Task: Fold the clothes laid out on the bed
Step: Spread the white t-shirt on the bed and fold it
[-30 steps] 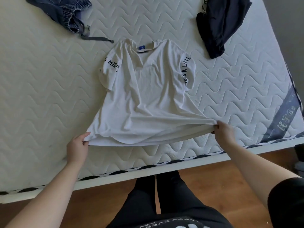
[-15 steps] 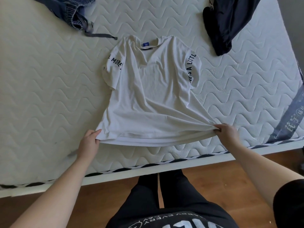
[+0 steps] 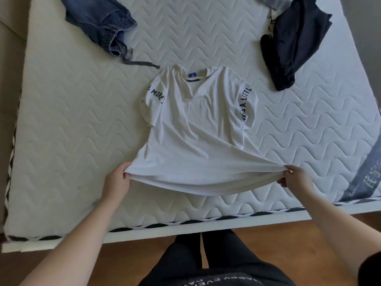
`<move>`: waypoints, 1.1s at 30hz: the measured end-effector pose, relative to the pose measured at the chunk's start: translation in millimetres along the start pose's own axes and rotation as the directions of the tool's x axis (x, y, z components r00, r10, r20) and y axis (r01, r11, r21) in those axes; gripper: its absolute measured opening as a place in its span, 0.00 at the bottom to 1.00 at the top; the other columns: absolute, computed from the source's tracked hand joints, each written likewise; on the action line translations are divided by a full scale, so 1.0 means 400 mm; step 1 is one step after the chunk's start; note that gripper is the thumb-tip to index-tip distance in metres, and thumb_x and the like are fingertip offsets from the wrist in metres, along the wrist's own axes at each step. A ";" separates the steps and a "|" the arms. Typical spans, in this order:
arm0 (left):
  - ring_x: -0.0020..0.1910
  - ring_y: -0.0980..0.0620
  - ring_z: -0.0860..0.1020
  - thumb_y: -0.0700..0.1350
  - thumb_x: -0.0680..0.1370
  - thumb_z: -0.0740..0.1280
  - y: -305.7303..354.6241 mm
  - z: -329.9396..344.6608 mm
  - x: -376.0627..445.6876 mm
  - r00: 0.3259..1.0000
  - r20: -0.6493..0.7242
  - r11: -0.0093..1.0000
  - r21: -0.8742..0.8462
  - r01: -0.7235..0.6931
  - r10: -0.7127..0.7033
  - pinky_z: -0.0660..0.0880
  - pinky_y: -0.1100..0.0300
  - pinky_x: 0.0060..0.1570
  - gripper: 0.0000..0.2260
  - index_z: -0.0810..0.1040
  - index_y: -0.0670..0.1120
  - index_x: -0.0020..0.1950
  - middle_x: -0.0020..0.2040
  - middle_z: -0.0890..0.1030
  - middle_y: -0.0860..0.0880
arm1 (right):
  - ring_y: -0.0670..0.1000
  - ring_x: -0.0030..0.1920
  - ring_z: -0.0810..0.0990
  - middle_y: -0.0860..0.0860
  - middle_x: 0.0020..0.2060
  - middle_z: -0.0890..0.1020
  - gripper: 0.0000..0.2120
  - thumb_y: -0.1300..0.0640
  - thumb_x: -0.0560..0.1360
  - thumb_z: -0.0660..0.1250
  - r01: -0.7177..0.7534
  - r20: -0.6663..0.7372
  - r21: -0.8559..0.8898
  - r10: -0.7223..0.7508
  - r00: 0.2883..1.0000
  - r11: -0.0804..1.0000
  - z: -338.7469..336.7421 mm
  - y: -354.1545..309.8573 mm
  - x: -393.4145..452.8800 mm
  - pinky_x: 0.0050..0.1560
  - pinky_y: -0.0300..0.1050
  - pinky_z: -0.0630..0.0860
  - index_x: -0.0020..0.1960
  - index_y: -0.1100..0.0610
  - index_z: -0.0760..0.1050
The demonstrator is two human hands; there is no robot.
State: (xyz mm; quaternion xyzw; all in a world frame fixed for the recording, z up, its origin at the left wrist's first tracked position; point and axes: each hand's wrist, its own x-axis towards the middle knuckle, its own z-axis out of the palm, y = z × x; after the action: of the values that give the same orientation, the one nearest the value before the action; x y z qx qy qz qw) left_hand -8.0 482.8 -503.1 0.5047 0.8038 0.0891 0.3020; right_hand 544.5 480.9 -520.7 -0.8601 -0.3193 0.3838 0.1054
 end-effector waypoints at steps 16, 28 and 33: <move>0.31 0.54 0.81 0.38 0.76 0.64 0.676 -0.626 0.277 0.966 -0.207 0.884 -0.406 -0.231 0.158 0.75 0.64 0.31 0.13 0.84 0.54 0.41 0.40 0.83 0.48 | 0.47 0.30 0.83 0.49 0.29 0.84 0.13 0.64 0.76 0.63 0.434 -0.220 0.548 -0.377 0.900 0.715 -0.378 -0.905 -0.086 0.37 0.38 0.81 0.41 0.52 0.84; 0.26 0.56 0.78 0.37 0.80 0.63 0.898 -1.193 0.249 0.848 -0.518 0.795 -0.464 -0.391 0.115 0.70 0.73 0.22 0.08 0.80 0.43 0.55 0.37 0.78 0.46 | 0.49 0.27 0.79 0.52 0.31 0.81 0.14 0.62 0.75 0.59 0.609 -0.534 0.506 -0.333 0.777 0.611 -0.845 -1.244 -0.207 0.36 0.42 0.79 0.49 0.55 0.84; 0.19 0.57 0.75 0.35 0.77 0.65 0.913 -1.294 0.240 0.846 -0.520 0.789 -0.470 -0.396 0.114 0.73 0.68 0.22 0.05 0.80 0.38 0.45 0.35 0.78 0.40 | 0.41 0.21 0.78 0.50 0.32 0.81 0.15 0.62 0.73 0.58 0.625 -0.581 0.511 -0.299 0.757 0.590 -0.924 -1.265 -0.221 0.23 0.32 0.73 0.48 0.52 0.83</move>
State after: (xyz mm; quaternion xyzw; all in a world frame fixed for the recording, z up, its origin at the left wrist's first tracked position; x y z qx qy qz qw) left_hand -59.0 822.8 37.6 0.4637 0.7113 0.4805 0.2195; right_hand 531.9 840.5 0.0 -0.7043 -0.3420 0.2277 0.5789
